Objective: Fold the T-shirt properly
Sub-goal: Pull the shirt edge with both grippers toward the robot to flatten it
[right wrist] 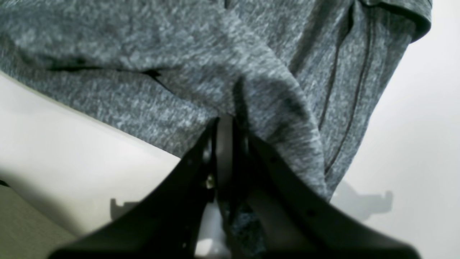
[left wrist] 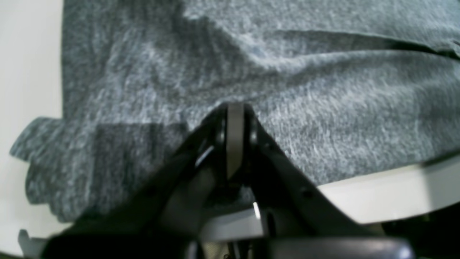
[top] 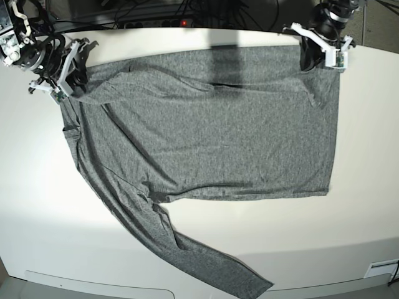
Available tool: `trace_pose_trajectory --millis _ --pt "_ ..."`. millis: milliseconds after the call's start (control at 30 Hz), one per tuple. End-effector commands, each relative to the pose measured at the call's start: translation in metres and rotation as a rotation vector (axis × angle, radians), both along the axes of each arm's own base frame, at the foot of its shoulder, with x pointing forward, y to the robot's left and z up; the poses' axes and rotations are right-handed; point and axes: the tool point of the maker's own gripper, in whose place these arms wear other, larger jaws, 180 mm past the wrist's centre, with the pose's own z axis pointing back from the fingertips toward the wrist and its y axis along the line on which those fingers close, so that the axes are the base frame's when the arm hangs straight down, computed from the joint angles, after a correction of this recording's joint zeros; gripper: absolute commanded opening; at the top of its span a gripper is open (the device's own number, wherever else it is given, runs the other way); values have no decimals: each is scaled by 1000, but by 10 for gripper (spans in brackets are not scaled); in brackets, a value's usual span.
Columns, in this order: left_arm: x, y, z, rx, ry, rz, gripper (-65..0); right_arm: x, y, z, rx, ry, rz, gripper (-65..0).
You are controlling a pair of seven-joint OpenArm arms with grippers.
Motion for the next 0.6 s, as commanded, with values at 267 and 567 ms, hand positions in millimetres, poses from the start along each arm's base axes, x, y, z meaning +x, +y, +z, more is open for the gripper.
trace_pose_trajectory --millis 267,567 --pt "-10 22 2 134 102 1 -650 -45 -24 -5 -92 91 -69 -650" --pt "11 18 25 135 16 -12 -650 -14 -54 31 -65 -133 -272 -650"
